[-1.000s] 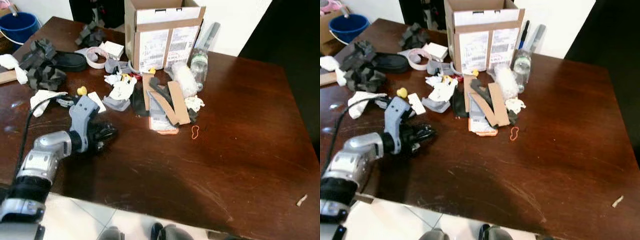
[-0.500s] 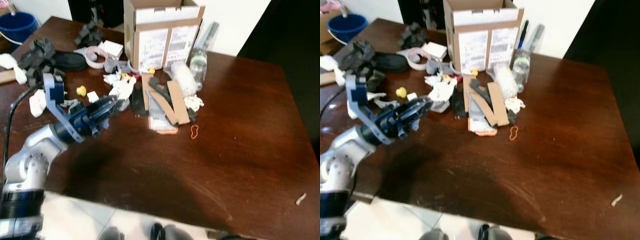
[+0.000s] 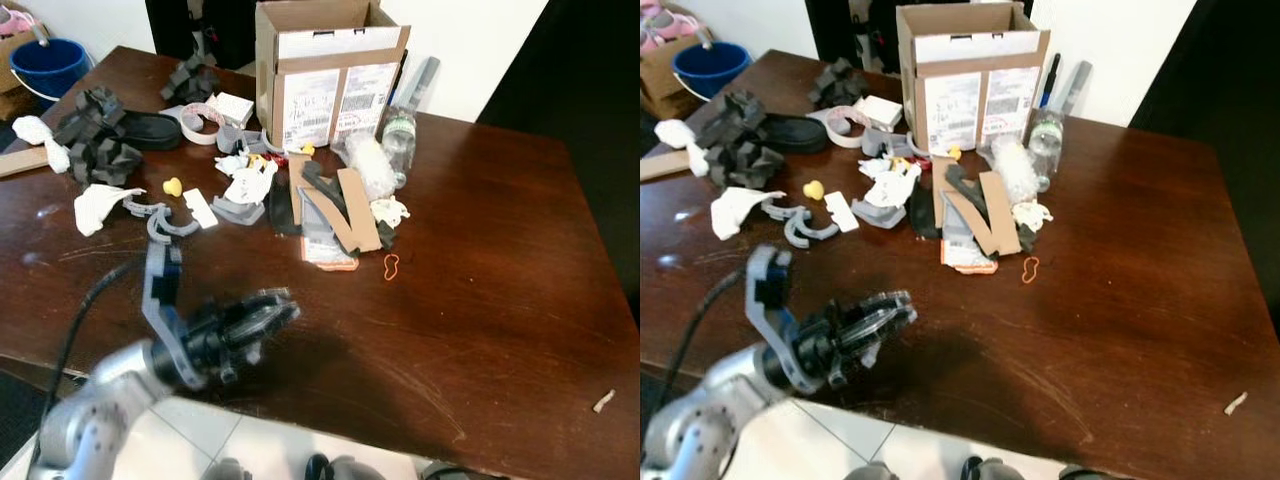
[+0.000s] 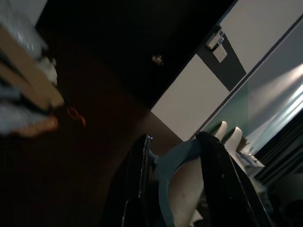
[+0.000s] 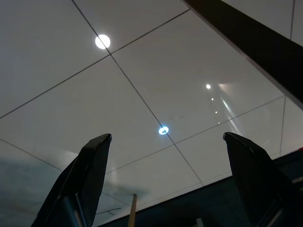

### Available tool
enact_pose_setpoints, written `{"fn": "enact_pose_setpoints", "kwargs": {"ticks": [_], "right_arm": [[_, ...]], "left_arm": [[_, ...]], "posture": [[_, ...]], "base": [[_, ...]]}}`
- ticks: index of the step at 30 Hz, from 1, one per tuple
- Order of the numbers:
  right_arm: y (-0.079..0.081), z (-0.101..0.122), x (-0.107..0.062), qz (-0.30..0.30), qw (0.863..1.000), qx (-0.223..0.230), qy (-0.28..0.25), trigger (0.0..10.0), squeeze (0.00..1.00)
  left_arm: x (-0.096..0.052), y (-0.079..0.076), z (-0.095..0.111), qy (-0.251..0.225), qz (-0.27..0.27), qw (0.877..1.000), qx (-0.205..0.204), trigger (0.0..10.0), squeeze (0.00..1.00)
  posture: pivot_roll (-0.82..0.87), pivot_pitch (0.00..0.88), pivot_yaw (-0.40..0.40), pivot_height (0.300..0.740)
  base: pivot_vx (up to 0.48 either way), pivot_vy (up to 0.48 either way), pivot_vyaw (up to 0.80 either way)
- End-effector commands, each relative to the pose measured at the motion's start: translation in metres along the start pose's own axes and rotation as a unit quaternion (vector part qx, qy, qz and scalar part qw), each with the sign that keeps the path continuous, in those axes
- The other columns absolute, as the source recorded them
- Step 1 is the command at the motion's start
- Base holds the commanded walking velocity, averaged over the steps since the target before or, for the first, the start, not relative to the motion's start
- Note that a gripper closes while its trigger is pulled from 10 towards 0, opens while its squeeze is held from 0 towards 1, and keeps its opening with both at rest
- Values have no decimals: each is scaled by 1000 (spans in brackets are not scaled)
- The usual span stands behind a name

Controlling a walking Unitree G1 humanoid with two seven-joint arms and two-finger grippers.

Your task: Picking trash to rubbish bin

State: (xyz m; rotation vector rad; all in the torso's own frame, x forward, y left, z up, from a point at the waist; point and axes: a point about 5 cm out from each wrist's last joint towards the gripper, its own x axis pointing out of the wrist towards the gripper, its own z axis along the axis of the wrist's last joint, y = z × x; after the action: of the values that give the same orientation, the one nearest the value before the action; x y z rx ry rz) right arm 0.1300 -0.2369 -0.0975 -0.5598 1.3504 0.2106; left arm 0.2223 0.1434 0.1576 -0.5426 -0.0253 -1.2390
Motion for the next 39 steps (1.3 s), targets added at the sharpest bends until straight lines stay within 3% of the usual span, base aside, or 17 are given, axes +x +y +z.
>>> {"fn": "enact_pose_setpoints", "kwargs": {"ticks": [1,10,39], "right_arm": [[4,-11,1,5,1000,2,19,10000,0],[4,-9,1,4,1000,-1,15,10000,0],[14,-2,1,14,1000,7,5,10000,0]], "left_arm": [[2,-6,-5,1,-8,1000,-10,10000,0],[-12,-11,-29,38,8,998,-45,10000,0],[-12,-7,-29,59,15,998,-30,10000,0]], "posture": [[235,169,-78,740],[244,141,-72,740],[250,130,-55,740]], "base": [[0,0,0],[0,0,0],[-251,0,0]]}}
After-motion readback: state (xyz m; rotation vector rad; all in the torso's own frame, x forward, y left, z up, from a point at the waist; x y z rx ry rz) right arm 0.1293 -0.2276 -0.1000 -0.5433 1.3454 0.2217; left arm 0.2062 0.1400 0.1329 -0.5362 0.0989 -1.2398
